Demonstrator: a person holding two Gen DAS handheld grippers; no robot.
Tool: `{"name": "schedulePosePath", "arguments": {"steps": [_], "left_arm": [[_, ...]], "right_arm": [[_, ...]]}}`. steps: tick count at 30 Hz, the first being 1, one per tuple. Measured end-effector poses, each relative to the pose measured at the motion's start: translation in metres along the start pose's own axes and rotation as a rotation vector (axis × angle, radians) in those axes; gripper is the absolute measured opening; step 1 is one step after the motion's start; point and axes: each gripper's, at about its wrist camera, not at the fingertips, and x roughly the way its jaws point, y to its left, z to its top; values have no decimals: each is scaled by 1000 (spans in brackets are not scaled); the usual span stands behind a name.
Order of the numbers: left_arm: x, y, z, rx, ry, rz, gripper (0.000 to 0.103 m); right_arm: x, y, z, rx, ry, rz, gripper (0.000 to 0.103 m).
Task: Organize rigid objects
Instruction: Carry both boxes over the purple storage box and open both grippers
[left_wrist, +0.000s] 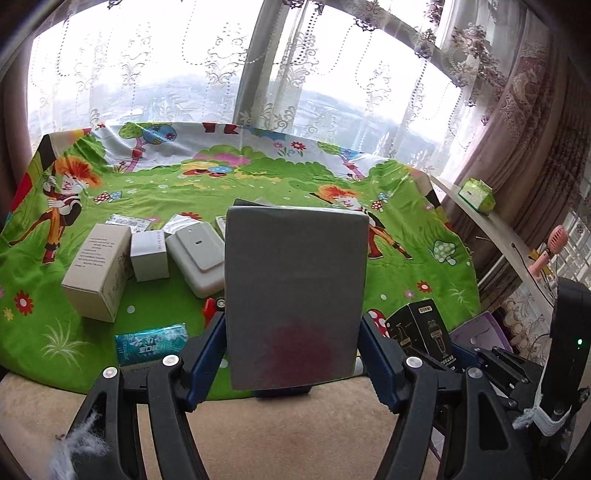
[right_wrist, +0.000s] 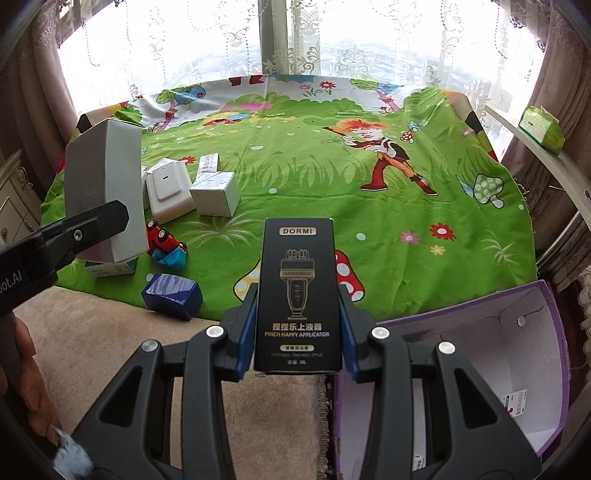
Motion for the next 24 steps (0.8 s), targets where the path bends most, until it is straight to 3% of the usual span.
{"name": "schedulePosePath", "arguments": {"steps": [15,24], "left_arm": [[-1,-82,-28,191,112,-212,70],[6,-115,-46,254,206,-340,70]], "right_arm": [[-47,-73,-32,136,-14,-81,43],[-60,-118,-45,221,-6,-155,43]]}}
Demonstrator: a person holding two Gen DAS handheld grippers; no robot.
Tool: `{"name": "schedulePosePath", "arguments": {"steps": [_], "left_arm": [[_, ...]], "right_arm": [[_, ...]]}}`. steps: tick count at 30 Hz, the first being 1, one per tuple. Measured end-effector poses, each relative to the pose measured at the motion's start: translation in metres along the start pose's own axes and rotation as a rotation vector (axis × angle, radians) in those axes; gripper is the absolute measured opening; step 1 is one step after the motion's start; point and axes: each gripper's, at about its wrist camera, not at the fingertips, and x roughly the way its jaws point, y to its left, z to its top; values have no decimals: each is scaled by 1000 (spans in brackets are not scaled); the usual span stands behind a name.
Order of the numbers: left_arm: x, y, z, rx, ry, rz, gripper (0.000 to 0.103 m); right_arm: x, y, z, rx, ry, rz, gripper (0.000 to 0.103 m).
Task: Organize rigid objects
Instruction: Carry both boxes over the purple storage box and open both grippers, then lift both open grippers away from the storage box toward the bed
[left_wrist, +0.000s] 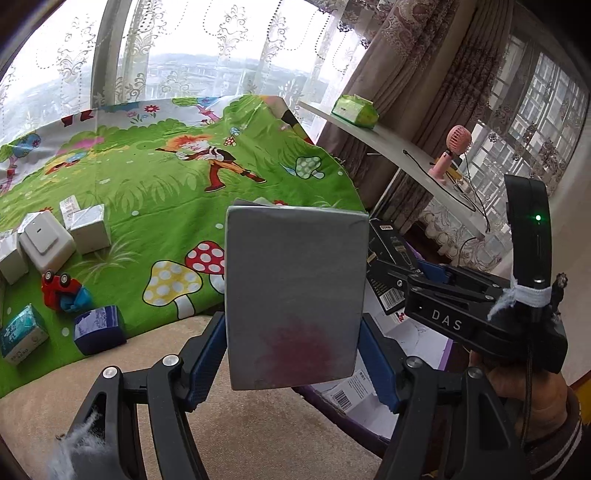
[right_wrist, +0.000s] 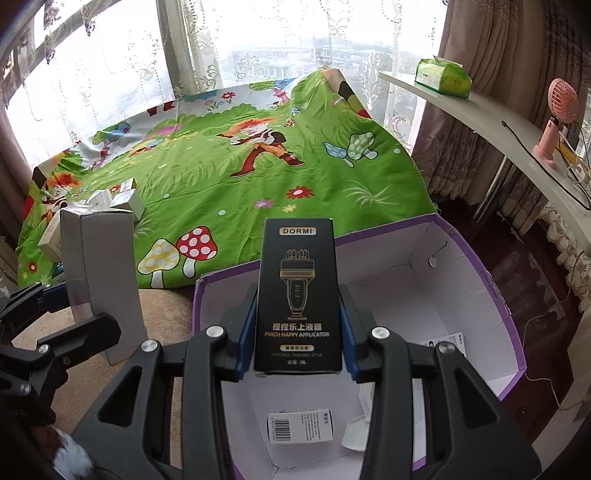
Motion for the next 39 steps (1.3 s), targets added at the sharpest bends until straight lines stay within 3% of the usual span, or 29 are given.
{"name": "schedulePosePath", "arguments": {"steps": [6,11,15,17,24,28,32,36,39], "left_arm": [[12,-20,-1,50,48,-95,70],[19,-26,-2,68,77,-118,73],[16,-24,-1,60,70,-106,76],[15,-21,-1,48,64,-102,76],[5,-18,1,53,31,-44,76],[-2,-10,3,30,11,15,83],[-16,4,4,7,-58,34,84],[-31,16,5,15,-108,75,84],[-41,23,4,29,-127,106,84]], "right_arm": [[-1,-21,0,53,0,-42,43],[-2,-33,1,82,-1,-57,44],[-3,-37,1,100,-4,-53,69],[-4,-36,1,102,-4,-46,72],[-7,-31,3,99,-14,-23,84],[-12,-24,6,75,-33,-19,91],[-14,-13,9,36,-41,-68,93],[-16,5,12,-21,-72,-179,98],[-22,18,13,-54,-107,-195,99]]}}
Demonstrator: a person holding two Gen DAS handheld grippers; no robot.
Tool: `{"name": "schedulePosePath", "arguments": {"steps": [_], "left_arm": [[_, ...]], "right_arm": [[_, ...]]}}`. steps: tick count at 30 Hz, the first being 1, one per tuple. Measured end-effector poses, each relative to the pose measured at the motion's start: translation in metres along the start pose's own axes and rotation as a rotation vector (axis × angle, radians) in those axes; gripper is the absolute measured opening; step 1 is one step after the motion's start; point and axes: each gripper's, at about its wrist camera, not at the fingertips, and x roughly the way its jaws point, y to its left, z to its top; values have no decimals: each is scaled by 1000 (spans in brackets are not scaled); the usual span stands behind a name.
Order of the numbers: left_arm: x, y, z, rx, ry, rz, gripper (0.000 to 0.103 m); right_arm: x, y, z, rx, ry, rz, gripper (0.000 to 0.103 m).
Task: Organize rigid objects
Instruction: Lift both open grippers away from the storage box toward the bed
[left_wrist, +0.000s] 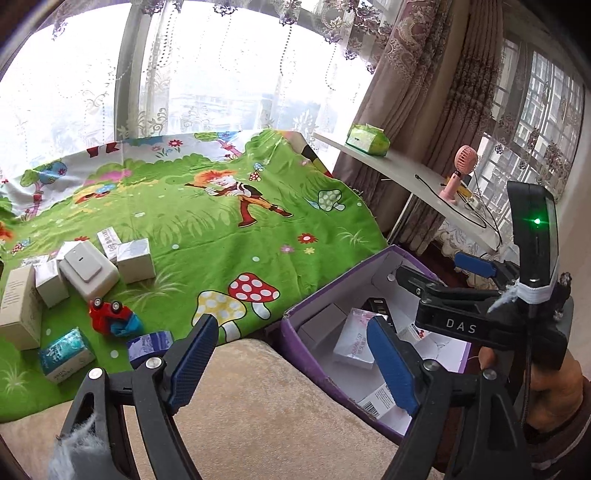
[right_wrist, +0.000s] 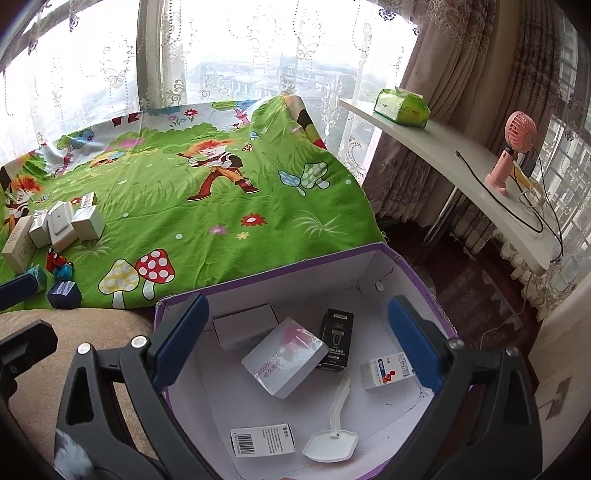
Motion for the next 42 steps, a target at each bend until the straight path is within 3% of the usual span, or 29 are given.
{"name": "schedulePosePath", "arguments": {"steps": [4,12,23,42], "left_arm": [[-9,16,-4,-19,8,52,84],[-37,50,-17,-59,-49,168,83],[-58,94,-40,-158,-51,207,83],[-62,152,-59,-352,0,221,76]], "right_arm": [[-5,13,2,-18,-11,39,99],[-4,45,-4,-18,50,299,99],[-4,89,-11,-87,79,364,99],[7,156,-16,-191,140,469,98]]}}
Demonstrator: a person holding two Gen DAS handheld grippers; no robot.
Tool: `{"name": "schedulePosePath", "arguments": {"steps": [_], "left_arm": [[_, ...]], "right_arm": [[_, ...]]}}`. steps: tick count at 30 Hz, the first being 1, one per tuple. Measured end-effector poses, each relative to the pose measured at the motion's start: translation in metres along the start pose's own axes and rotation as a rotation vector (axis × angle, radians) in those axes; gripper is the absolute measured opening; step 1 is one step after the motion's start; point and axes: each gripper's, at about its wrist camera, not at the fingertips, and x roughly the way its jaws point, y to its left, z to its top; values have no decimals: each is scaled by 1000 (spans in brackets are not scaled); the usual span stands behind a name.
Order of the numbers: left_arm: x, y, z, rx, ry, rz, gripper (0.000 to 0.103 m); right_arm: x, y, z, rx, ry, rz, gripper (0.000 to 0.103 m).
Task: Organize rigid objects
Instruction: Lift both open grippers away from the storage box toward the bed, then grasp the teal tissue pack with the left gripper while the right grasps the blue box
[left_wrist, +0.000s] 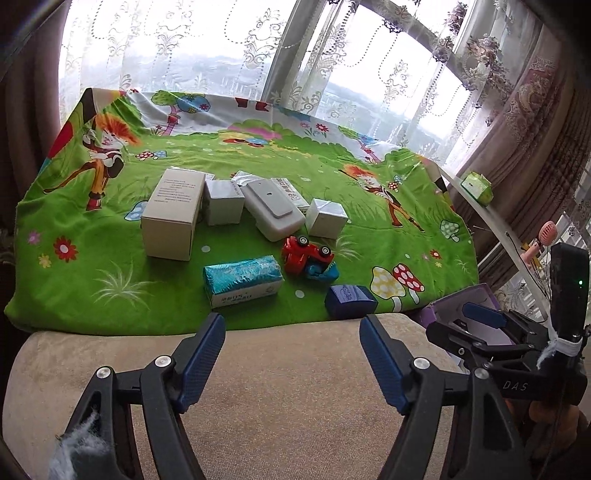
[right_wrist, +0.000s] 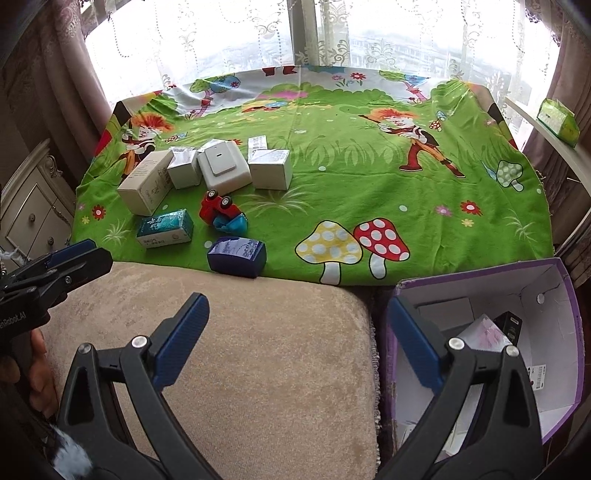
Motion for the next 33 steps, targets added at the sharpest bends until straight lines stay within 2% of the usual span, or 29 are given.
{"name": "schedulePosePath", "arguments": {"steps": [12,28,33], "left_arm": [[27,19,11,-92,79,30,76],[80,26,36,-177,181,110,76],[91,26,39,-182,203,141,76]], "right_arm": [[31,31,17,-61,55,19,98],[71,47,34,-71,122,-30,94],[81,50,37,-72,132,-50,90]]}}
